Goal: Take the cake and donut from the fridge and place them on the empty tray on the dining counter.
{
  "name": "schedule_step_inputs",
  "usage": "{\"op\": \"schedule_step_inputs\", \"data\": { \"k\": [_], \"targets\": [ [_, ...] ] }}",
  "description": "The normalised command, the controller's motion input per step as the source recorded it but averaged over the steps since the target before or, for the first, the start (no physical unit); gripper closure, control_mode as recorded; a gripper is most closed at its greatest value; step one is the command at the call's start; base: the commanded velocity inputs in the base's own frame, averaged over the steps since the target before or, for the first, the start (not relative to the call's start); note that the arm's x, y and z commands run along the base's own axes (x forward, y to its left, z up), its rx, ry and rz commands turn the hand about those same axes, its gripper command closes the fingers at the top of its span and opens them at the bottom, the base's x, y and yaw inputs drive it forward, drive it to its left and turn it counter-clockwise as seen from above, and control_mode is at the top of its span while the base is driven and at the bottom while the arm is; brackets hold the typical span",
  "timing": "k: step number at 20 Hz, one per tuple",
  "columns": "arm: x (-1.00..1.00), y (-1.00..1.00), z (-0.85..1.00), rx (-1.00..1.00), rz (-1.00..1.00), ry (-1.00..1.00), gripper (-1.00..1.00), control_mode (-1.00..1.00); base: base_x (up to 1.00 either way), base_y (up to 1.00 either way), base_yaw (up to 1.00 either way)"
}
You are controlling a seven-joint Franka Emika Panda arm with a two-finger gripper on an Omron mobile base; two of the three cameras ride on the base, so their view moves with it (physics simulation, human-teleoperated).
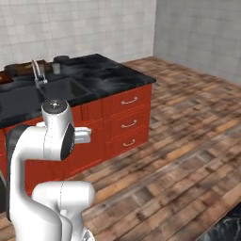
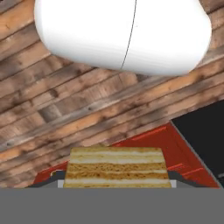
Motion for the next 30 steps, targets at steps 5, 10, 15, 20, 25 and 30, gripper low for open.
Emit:
{"op": "schedule_step_inputs", "data": {
  "k": [5,10,15,20,25,30],
  "targets": [
    [0.0,0.0,0.0,0.0,0.0,0.0,1.0,1.0,0.6,0.0,-0.44],
    [0.0,0.0,0.0,0.0,0.0,0.0,1.0,1.0,0.64,0.02,-0.43],
    [0.0,0.0,0.0,0.0,0.0,0.0,1.0,1.0,0.64,0.18,-0.4],
    [0.0,0.0,0.0,0.0,0.0,0.0,1.0,1.0,0.66,0.33,-0.35],
    [0.0,0.0,0.0,0.0,0.0,0.0,1.0,1.0,0.63,0.39,-0.31],
    [0.0,0.0,0.0,0.0,0.0,0.0,1.0,1.0,0.73,0.4,-0.26]
  ]
}}
